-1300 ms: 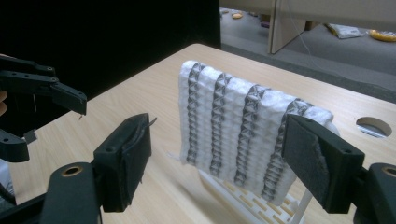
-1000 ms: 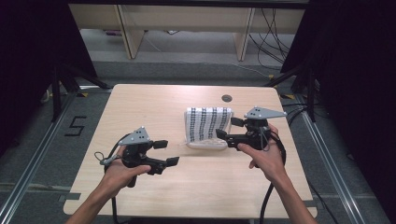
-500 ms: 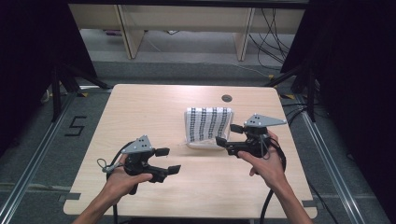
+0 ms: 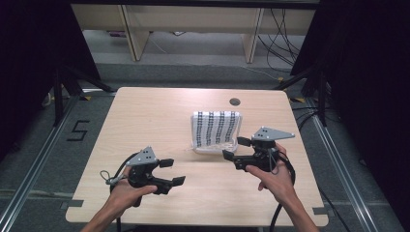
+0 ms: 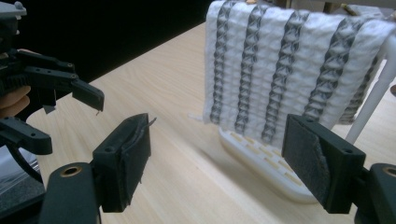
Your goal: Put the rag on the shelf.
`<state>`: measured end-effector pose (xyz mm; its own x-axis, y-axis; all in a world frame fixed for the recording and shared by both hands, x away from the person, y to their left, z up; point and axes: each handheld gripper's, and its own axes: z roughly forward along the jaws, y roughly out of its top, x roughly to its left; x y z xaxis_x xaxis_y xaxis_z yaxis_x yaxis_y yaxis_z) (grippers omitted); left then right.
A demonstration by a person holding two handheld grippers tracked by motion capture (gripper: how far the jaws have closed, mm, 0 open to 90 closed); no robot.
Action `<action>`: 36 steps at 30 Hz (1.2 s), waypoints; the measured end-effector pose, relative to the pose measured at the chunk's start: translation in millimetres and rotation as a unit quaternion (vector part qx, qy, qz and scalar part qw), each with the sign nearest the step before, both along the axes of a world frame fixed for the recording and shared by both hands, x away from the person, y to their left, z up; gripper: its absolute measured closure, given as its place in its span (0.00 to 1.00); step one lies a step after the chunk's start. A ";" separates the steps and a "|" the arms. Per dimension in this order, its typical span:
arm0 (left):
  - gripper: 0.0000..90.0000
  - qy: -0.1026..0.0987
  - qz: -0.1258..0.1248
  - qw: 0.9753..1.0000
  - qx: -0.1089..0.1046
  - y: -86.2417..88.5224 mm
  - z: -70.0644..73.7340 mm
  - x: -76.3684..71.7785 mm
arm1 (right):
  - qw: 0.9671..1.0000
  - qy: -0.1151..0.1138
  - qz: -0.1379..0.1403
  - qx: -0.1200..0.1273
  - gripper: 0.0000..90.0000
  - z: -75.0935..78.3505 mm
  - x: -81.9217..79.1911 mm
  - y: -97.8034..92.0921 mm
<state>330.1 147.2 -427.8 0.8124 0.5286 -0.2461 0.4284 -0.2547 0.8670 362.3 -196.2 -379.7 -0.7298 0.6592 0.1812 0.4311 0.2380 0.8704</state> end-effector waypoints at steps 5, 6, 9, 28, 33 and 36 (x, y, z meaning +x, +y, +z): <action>0.24 0.002 0.001 1.000 0.001 0.9 -5.0 -2.9 | 1.000 0.010 -0.002 -0.001 0.27 -6.6 -4.7 -0.3; 0.24 0.004 -0.003 1.000 0.000 1.2 -8.6 -4.2 | 1.000 0.011 0.000 0.003 0.27 -10.2 -6.1 -0.4; 0.24 0.008 -0.002 1.000 0.006 1.4 -13.4 -7.1 | 1.000 0.005 -0.003 -0.009 0.27 -14.8 -9.8 -1.7; 0.21 0.013 -0.010 1.000 0.023 0.5 -36.9 -21.8 | 0.999 0.037 0.009 -0.026 0.25 -59.6 -32.6 -2.6; 0.21 0.010 0.002 0.999 0.044 5.0 -47.7 -30.0 | 0.998 0.049 0.013 -0.045 0.25 -76.7 -40.7 -5.7; 0.21 0.010 0.003 0.999 0.042 4.3 -50.6 -31.4 | 0.997 0.064 0.005 -0.050 0.25 -82.6 -46.8 -6.6</action>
<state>298.6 151.5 -478.4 0.8049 0.5527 -0.2160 0.4466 -0.3246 0.8338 315.5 -202.8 -462.3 -0.7112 0.6718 0.2069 0.5349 0.3263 0.7794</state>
